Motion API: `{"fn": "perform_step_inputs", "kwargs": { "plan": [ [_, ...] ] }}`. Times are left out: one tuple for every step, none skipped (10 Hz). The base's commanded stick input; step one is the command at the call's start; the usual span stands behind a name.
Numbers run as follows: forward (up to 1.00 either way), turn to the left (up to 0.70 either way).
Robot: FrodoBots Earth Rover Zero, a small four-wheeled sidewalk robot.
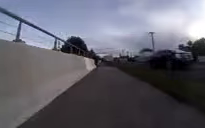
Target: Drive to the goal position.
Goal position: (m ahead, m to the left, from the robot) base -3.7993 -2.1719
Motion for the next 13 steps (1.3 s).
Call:
{"fn": "perform_step_inputs", "kwargs": {
  "plan": [
    [0.85,-0.34],
    [0.85,-0.34],
    [0.85,-0.34],
    [0.85,-0.34],
    [0.85,-0.34],
    [0.85,-0.34],
    [0.85,-0.34],
    [0.85,-0.33],
    [0.85,0.00],
    [0.85,0.00],
    [0.85,0.00],
    [0.85,0.00],
    [0.85,0.00]
  ]
}}
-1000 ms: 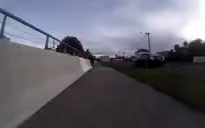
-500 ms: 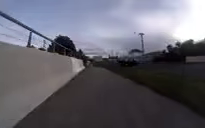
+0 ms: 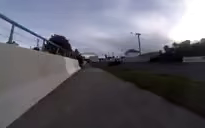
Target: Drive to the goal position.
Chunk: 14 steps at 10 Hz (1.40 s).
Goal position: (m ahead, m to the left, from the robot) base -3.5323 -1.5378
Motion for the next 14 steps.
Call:
{"fn": "perform_step_inputs", "kwargs": {
  "plan": [
    [0.85,0.00],
    [0.85,0.00],
    [0.85,0.00],
    [0.85,0.00],
    [0.85,0.00],
    [0.85,0.00],
    [0.85,0.00],
    [0.85,0.00],
    [0.85,0.00],
    [0.85,0.00],
    [0.85,0.00],
    [0.85,0.00],
    [0.85,0.00],
    [0.85,0.00]
  ]
}}
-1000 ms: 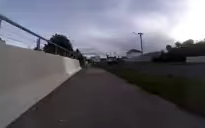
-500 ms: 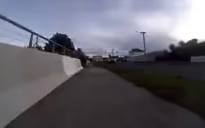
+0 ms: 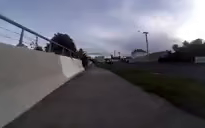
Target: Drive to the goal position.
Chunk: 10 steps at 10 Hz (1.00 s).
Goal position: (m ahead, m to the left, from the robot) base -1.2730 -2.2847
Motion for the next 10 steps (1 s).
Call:
{"fn": "perform_step_inputs", "kwargs": {
  "plan": [
    [0.85,0.00],
    [0.85,0.00],
    [0.85,0.00],
    [0.85,0.00],
    [0.85,0.00],
    [0.85,0.00],
    [0.85,0.00],
    [0.85,-0.34],
    [0.85,-0.34],
    [0.85,-0.34]
  ]
}}
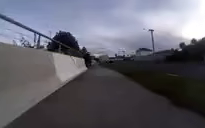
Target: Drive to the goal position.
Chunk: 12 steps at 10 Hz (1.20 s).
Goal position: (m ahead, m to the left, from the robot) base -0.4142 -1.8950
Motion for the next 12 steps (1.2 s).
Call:
{"fn": "perform_step_inputs", "kwargs": {
  "plan": [
    [0.85,-0.34],
    [0.85,-0.34],
    [0.85,-0.34],
    [0.85,-0.34],
    [0.85,-0.34],
    [0.85,-0.34],
    [0.85,0.00],
    [0.85,0.00],
    [0.85,0.00],
    [0.85,0.00],
    [0.85,0.00],
    [0.85,0.00]
  ]
}}
